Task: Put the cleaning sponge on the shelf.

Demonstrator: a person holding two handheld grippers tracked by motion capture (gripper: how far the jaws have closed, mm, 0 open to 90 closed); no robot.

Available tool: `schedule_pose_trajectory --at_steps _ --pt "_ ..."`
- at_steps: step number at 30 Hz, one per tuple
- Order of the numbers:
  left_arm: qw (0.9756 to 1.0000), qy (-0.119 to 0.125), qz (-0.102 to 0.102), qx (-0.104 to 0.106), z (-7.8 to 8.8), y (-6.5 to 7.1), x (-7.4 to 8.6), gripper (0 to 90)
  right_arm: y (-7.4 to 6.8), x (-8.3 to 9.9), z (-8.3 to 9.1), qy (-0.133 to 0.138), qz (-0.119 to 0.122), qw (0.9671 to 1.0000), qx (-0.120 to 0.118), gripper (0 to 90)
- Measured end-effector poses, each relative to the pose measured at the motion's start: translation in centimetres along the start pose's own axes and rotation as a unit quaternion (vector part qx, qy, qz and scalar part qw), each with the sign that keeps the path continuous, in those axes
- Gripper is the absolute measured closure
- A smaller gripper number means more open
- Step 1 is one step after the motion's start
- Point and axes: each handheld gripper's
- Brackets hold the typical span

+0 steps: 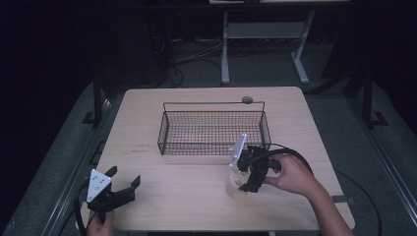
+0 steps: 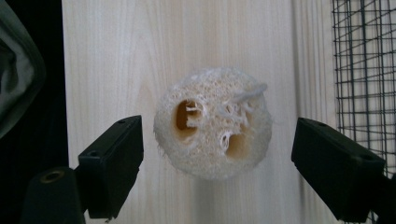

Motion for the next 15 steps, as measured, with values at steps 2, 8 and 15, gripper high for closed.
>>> schedule_pose_trajectory --at_steps 2,8,15 --pt "1.0000 0.001 0.002 -0.001 0.0 0.0 0.0 14.0 0.0 -0.3 -0.2 -0.001 0.002 1.0000 -0.002 16.3" --pt "1.0000 0.000 0.000 0.000 0.0 0.0 0.0 14.1 0.1 -0.9 -0.9 -0.012 0.010 0.9998 -0.008 16.3" --pt "1.0000 0.001 0.001 0.000 0.0 0.0 0.0 14.1 0.0 -1.2 -1.6 -0.030 0.014 0.9994 -0.012 18.0"
Point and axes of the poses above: each handheld gripper's, and its own axes: z roughly backward along the jaws, x roughly out of its underside, y roughly to its right, and after that the axes turned 4 degrees about -y, right-handed
